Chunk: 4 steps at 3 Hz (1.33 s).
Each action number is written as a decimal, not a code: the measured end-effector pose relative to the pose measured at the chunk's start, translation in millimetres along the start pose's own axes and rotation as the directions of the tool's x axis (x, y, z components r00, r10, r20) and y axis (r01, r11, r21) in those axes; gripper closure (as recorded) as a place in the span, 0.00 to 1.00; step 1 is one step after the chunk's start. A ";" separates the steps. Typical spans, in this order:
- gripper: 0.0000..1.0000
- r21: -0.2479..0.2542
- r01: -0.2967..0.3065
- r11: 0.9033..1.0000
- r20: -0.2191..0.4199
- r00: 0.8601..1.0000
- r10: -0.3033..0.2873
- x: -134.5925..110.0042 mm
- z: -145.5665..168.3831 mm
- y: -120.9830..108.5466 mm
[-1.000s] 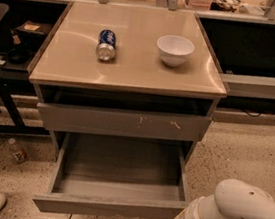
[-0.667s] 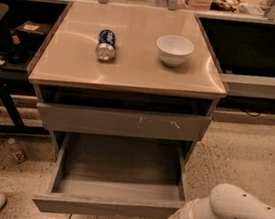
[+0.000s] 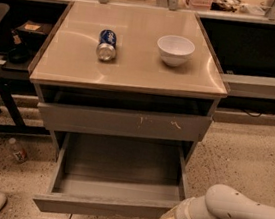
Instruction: Close middle drawer
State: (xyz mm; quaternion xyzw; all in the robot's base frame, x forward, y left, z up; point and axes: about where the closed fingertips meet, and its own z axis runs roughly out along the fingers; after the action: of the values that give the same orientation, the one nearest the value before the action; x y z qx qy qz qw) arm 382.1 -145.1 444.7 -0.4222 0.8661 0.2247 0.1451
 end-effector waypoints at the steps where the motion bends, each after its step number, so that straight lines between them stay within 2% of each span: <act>1: 1.00 -0.013 0.003 1.000 0.009 1.000 -0.003 -2.9 15.8 -11.1; 2: 0.99 -0.022 0.021 1.000 0.001 1.000 -0.021 -8.0 27.9 -20.4; 4: 0.55 -0.022 0.021 1.000 0.001 1.000 -0.021 -8.0 28.0 -20.4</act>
Offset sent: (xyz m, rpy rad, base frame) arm 0.0351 0.0105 -0.0343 0.0081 0.0001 0.0450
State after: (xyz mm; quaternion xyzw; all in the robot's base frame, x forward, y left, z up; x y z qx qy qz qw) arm 404.9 -136.6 418.9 -0.4328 0.8590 0.2329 0.1431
